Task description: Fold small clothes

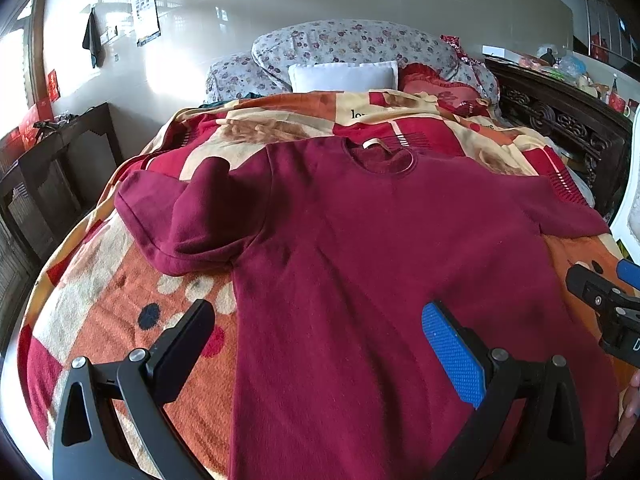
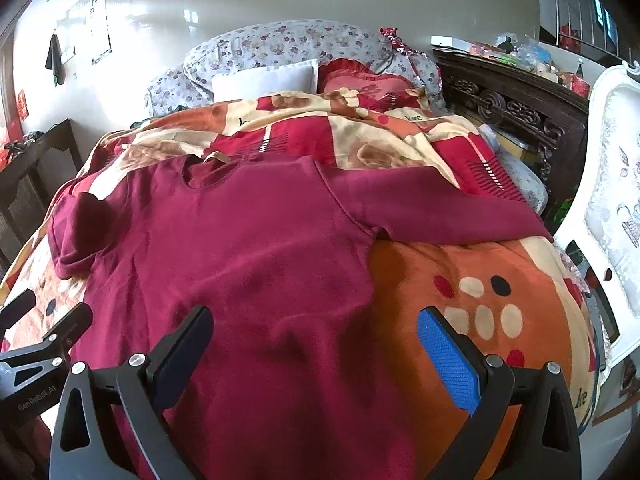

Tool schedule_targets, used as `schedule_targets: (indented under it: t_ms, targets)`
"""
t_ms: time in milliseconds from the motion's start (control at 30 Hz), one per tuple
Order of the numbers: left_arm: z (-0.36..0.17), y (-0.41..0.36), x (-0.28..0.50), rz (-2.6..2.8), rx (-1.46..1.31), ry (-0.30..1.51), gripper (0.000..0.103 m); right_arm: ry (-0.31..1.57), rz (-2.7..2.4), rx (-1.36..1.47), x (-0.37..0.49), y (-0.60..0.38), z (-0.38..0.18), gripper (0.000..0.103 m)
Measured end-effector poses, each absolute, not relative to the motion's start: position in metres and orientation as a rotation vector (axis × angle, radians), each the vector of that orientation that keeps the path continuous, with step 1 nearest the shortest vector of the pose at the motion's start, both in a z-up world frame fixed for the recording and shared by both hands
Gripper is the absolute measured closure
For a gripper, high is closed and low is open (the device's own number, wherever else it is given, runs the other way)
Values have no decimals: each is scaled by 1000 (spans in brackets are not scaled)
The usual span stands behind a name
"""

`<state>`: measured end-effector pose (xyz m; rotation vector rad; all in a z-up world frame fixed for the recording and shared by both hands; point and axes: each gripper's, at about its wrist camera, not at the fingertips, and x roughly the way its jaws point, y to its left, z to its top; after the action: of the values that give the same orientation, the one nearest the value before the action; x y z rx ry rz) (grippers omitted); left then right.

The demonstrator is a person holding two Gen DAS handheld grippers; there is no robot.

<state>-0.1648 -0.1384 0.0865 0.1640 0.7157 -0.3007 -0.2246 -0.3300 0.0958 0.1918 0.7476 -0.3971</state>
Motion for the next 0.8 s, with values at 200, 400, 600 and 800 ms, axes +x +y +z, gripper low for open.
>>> schedule_targets:
  t_ms: [200,400,600,800]
  targets:
    - [82,-137,-159,-302,160,731,0,758,-385,190,-219,-327,93,0]
    - [77,-135,-154,-305,159,741,0,770,-372,189,-211,-324,90,0]
    - [74,-134,-150,-302,158,745,0,767,-363,163,-201,-315,90,0]
    - [68,-130,-142,-295,157,756,0,781,-351,148,-189,-309,87,0]
